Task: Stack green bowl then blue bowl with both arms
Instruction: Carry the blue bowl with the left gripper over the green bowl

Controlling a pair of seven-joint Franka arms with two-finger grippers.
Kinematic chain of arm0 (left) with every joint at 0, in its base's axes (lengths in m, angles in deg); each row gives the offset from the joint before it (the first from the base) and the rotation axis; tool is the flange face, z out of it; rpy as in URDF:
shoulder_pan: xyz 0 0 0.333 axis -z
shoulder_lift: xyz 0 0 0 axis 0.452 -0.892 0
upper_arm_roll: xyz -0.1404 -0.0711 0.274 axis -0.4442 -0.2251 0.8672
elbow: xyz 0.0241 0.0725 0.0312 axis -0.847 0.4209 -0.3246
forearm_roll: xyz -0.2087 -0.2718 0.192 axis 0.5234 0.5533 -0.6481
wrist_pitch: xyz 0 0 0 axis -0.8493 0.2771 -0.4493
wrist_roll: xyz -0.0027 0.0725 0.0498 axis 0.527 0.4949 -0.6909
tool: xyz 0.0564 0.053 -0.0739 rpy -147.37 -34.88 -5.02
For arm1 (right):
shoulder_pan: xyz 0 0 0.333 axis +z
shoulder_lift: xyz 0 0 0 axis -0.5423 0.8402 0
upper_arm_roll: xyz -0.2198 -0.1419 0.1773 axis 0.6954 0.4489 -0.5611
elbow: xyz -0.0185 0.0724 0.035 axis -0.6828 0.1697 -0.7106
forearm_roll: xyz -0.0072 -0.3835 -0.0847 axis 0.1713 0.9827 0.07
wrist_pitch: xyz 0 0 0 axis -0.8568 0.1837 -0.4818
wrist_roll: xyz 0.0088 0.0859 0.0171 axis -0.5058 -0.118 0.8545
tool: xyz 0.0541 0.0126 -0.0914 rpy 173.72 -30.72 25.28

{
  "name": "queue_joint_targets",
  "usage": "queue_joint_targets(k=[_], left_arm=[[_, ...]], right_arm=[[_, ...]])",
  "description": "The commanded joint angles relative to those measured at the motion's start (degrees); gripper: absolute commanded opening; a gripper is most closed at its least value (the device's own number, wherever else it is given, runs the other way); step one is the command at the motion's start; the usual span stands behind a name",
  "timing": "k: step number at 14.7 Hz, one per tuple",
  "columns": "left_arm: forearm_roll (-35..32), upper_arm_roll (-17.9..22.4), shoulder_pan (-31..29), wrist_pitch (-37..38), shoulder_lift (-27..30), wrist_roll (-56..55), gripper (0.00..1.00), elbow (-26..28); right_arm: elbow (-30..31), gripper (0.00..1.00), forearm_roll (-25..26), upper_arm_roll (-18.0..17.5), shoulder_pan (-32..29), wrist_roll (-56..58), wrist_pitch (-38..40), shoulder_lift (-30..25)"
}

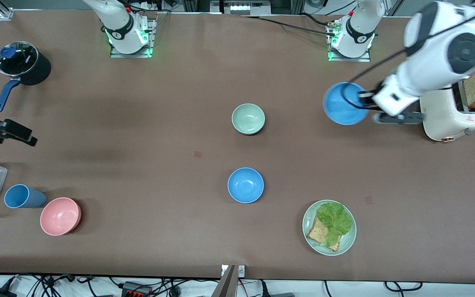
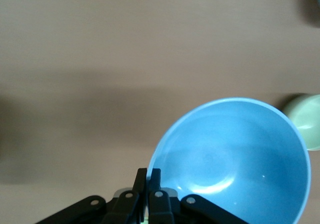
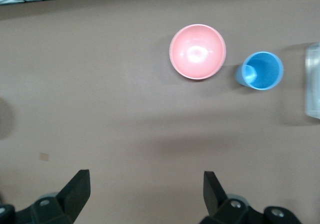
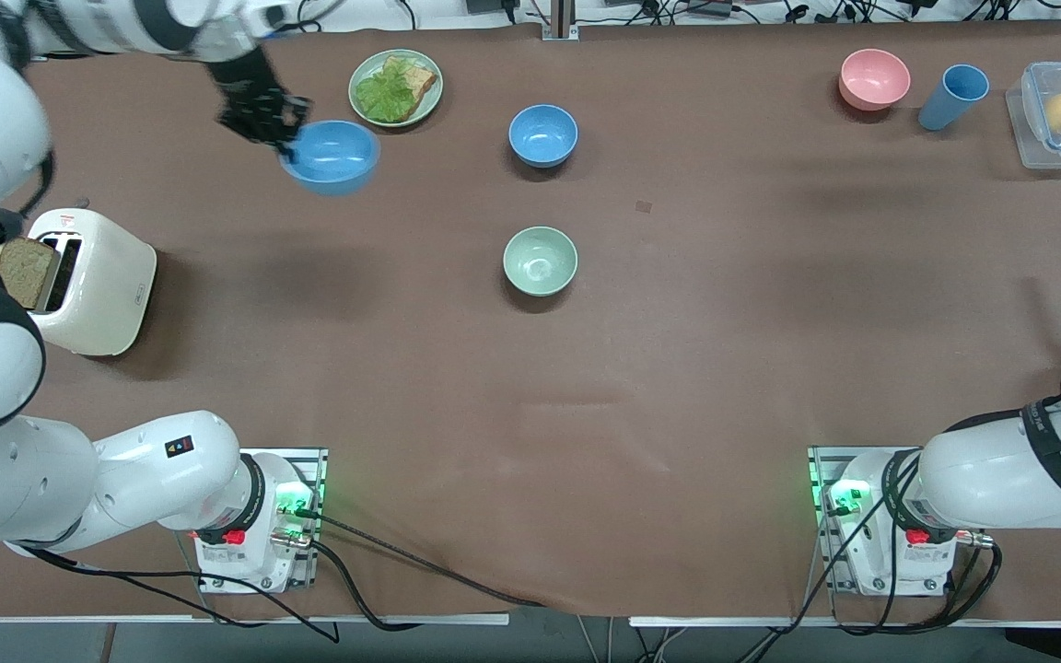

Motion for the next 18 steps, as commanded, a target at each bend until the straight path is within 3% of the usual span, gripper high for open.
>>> queue_joint_targets(k=[1, 4, 8, 12, 18], left_arm=[[2.15, -7.71, -0.71, 0.03, -0.41, -8.06, 0.01, -3.27], [2.15, -13.97, -0.62, -3.12, -1.73, -13.54, 0.01, -3.63], [2.15, -20.21, -0.10, -12.51, -7.17, -13.98, 0.01, -3.54], [0.23, -20.49, 3.33, -18.06, -11.57, -14.08, 0.01, -3.19], [-17.77, -20.40, 8.69, -24.40, -23.07, -24.51, 0.01, -3.27]], right_arm=[[0.44, 1.00, 2.55, -1.48, -0.96, 0.94, 1.40, -1.65], [0.88, 1.00, 2.73, -1.48, -0.69, 0.68, 4.64, -2.18], [7.99, 1.00, 3.51, -1.48, -0.61, 0.68, 2.90, -6.65], [12.91, 1.00, 4.75, -1.56, -0.52, 0.94, 0.35, -9.38], [16.09, 1.00, 4.84, -1.65, -0.43, 1.20, 0.17, -11.85]])
